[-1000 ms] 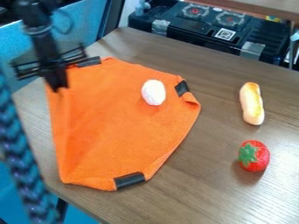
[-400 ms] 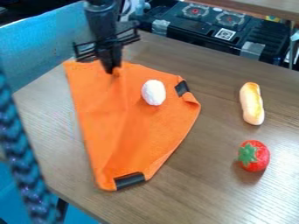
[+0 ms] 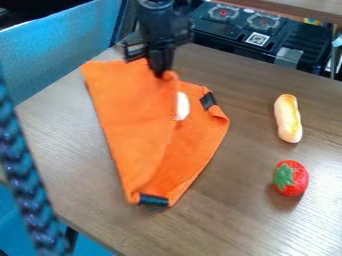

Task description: Fold the cloth from the bottom left to the upper right

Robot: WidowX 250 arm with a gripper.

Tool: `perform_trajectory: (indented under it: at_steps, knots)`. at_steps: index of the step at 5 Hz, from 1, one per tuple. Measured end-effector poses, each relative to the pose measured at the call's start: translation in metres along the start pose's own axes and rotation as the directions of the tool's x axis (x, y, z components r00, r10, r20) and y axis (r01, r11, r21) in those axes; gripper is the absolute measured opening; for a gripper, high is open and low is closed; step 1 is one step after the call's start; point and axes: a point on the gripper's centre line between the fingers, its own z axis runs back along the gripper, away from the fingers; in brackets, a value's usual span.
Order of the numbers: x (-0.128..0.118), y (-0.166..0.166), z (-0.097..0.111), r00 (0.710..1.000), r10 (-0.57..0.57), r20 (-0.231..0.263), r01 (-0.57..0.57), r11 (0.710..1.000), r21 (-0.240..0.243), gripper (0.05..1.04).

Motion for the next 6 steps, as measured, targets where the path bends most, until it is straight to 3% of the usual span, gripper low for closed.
perform_trajectory:
  at_steps: [2, 3, 5, 6]
  knots:
    - [-0.016, -0.045, -0.013, 0.999, -0.025, 0.019, 0.025, 1.0, 0.001, 0.095]
    - [-0.03, -0.062, -0.022, 0.998, -0.055, 0.023, 0.055, 0.998, 0.014, 0.263]
    - [-0.034, -0.065, -0.026, 0.997, -0.069, 0.03, 0.069, 0.998, 0.013, 0.844]
    - [-0.04, -0.065, -0.026, 0.995, -0.096, -0.004, 0.096, 0.995, -0.002, 1.009]
